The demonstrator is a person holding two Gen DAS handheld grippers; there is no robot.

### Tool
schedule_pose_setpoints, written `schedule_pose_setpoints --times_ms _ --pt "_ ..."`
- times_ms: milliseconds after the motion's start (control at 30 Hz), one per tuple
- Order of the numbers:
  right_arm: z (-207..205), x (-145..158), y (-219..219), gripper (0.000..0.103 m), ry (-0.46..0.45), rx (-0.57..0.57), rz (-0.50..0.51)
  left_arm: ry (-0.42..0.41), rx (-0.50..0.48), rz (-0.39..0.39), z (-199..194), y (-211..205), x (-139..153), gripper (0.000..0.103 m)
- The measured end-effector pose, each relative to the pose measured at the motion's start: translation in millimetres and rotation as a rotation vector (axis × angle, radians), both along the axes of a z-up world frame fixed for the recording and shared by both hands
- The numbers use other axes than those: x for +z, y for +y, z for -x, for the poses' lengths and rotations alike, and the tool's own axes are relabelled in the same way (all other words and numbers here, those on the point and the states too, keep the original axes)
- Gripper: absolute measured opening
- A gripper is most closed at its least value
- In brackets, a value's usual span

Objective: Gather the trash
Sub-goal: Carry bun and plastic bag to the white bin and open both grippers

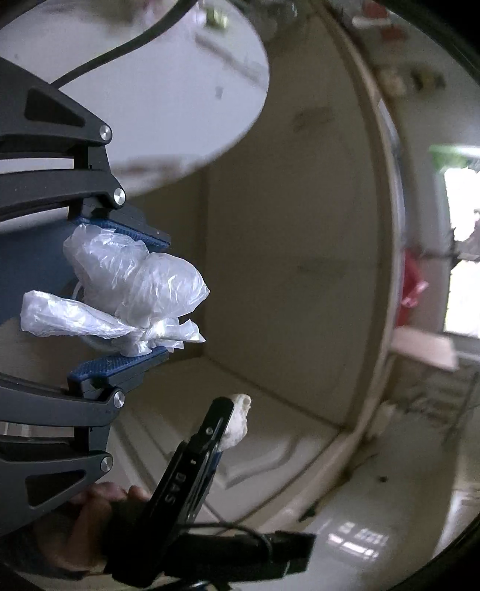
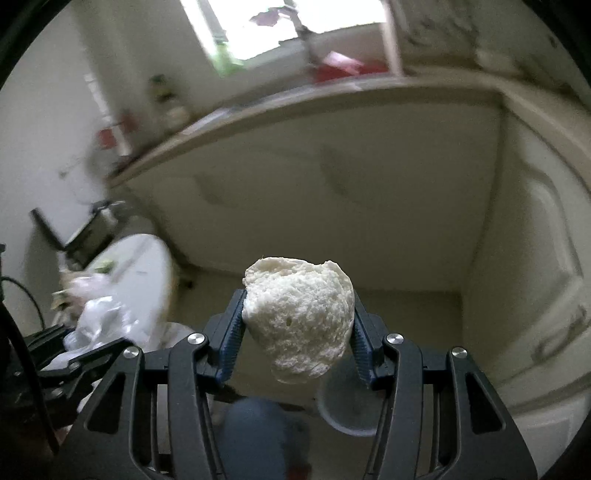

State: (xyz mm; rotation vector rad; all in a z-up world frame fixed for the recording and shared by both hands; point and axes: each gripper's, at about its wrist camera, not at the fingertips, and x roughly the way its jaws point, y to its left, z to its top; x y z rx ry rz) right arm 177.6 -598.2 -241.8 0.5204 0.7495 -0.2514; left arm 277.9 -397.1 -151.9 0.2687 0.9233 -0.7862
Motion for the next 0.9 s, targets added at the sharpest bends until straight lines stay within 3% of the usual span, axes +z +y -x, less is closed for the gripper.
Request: schedule_pose_setpoints --times_ms 233,400,633,733,833,900 --pt "17 -74 -60 0.049 0.117 -0.102 -0.118 0.114 -0.043 -0.125 -27 -65 -62 0.049" --pt "18 -120 -75 0.049 0.196 -0.139 -0.222 0.226 -0.019 -0.202 -48 -96 -110 0.049" --pt "10 -182 -90 0.049 0.275 -0.174 -0.338 0.305 0.028 -0.268 -72 -126 -157 0.050" --pt "4 -202 -93 0.050 0.303 -0.179 -0.377 0.315 0.035 -0.278 -76 -131 -165 0.056" --pt "0 -215 -96 0.051 0.326 -0.191 -0.403 0.329 0.035 -0.315 -80 -137 -171 0.078" --pt "-3 -219 -96 0.051 0.319 -0.188 -0.412 0.326 0.048 -0.321 -83 -139 -173 0.079"
